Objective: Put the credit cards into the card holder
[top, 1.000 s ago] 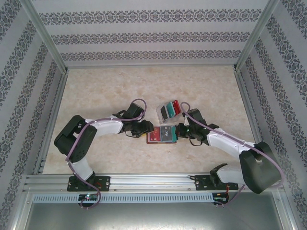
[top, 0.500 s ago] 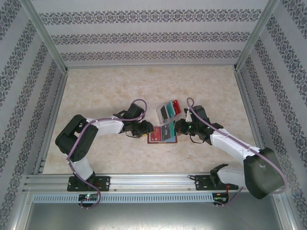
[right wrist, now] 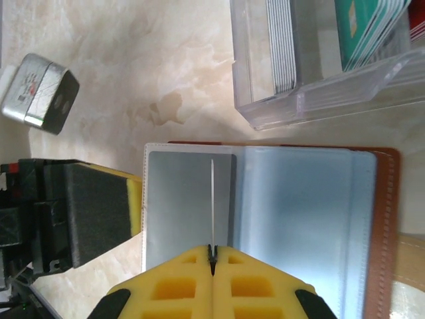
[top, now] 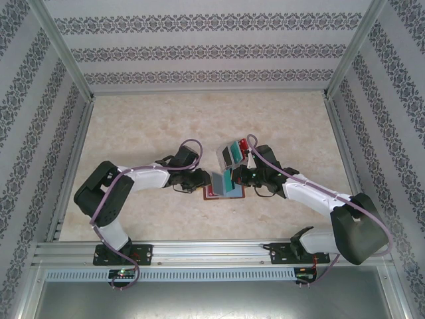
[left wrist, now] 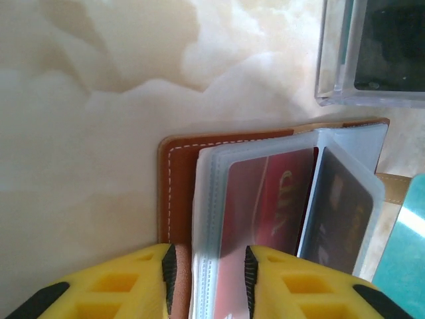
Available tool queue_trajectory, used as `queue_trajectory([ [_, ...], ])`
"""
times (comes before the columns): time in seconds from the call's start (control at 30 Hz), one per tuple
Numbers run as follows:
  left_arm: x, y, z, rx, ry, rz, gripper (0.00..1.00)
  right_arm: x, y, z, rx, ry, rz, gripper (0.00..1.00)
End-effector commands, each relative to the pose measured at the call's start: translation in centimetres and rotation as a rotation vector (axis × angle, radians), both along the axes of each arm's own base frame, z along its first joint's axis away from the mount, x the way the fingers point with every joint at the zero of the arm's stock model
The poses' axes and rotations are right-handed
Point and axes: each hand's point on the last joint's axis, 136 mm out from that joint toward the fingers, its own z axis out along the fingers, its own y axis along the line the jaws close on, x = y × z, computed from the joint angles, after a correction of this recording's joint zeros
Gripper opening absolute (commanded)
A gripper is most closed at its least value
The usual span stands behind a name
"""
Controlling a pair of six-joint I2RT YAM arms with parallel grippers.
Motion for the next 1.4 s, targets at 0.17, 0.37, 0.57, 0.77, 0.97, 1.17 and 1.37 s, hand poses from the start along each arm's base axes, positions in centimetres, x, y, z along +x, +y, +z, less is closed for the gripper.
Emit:
queue_trajectory([
  [0.17, -0.1, 2.5, 0.5, 0.096, -0.05, 0.087, 0.5, 0.3, 0.3, -0.9, 0.043, 0.024, -0.039, 0.01],
  [0.37, -0.3, 5.0, 1.0, 0.18, -0.087, 0.167, 0.56, 0.6, 1.3, -1.2, 0.115, 0.043, -0.056, 0.01],
  [0.57, 0.1, 4.4, 2.6, 0.129, -0.154, 0.139, 0.59, 0.6, 1.7, -1.7, 0.141, 0.054, -0.062, 0.0],
  [0.77, 0.6, 1.8, 1.9, 0.065, -0.114, 0.058, 0.52, 0.7, 2.5, -2.3, 0.174, 0.068, -0.057, 0.0],
  [0.97, 0.2, 1.9, 0.2, 0.083, -0.064, 0.066, 0.46, 0.6, 3.1, -3.5, 0.182, 0.089, -0.043, 0.0],
  [1.17, -0.1, 1.5, -0.8, 0.079, -0.028, 0.047, 0.41, 0.0, 3.7, -4.7, 0.193, 0.106, -0.019, 0.0],
  [1.37, -0.5, 1.8, -1.7, 0.1, -0.001, 0.048, 0.29, -0.6, 3.9, -5.4, 0.201, 0.111, 0.005, 0.0],
])
